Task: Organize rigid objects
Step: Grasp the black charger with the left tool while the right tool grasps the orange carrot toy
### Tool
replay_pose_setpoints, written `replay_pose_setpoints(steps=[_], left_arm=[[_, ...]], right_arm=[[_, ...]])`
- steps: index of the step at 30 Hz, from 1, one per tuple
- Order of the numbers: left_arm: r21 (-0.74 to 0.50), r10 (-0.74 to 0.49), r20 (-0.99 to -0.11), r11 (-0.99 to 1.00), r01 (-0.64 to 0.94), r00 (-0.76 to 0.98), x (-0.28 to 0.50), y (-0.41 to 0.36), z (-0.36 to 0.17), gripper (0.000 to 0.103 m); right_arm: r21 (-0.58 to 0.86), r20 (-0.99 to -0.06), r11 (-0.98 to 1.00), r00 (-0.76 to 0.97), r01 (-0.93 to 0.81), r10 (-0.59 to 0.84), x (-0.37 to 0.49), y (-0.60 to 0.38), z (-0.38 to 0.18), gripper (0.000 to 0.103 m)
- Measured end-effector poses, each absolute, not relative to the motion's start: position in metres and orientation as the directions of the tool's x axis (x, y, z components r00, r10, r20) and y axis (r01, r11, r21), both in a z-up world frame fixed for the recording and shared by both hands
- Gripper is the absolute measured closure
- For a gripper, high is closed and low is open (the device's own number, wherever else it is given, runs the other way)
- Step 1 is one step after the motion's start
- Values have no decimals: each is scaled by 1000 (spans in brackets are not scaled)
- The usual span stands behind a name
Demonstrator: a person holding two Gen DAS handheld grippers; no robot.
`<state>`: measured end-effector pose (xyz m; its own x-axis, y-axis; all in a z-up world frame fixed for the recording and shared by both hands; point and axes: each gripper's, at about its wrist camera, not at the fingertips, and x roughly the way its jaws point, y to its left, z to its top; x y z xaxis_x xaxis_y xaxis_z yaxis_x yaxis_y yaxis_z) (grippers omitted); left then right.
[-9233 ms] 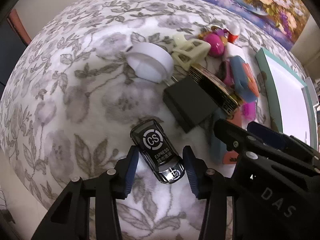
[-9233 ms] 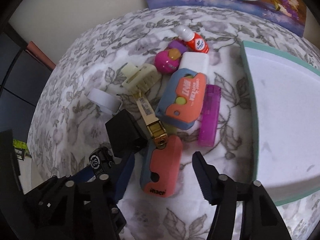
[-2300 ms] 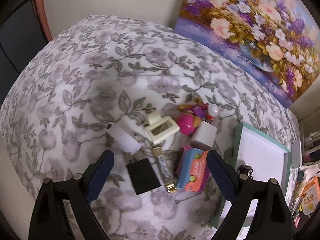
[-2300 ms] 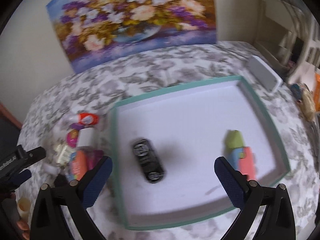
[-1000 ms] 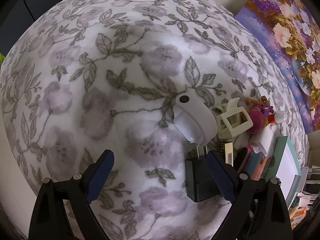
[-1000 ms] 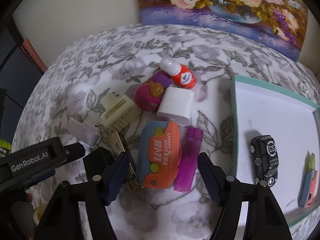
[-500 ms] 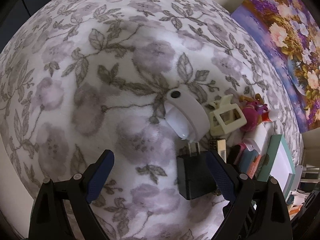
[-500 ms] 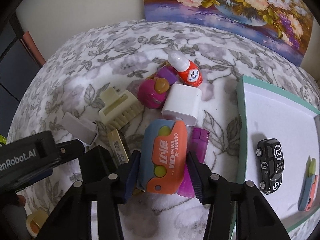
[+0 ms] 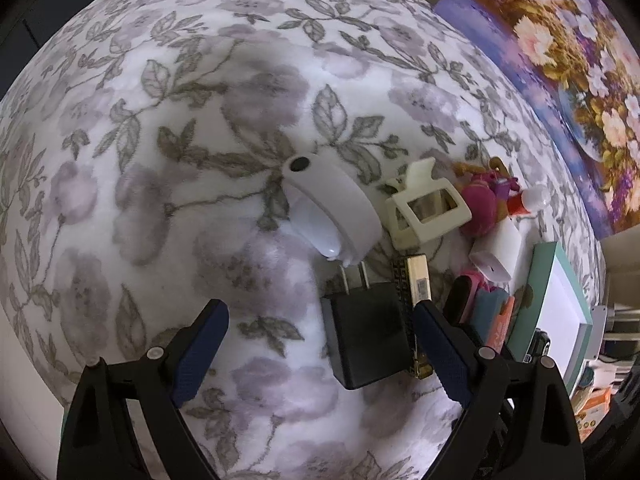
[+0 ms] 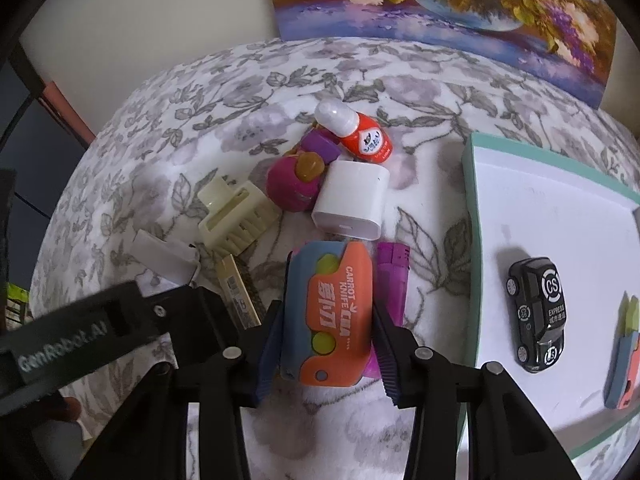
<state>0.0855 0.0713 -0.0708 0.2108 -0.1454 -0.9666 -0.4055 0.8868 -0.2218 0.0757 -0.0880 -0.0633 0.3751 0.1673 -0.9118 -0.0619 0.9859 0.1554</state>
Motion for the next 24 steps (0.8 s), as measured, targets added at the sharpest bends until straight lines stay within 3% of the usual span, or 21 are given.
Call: replay_pose_setpoints(steps=[24], left_arm=[[-164,-98,-977,917,-365,191,80,67,-75,15]], right_arm=[[178,-910,983,375,-40,180,73,-106,-52,58]])
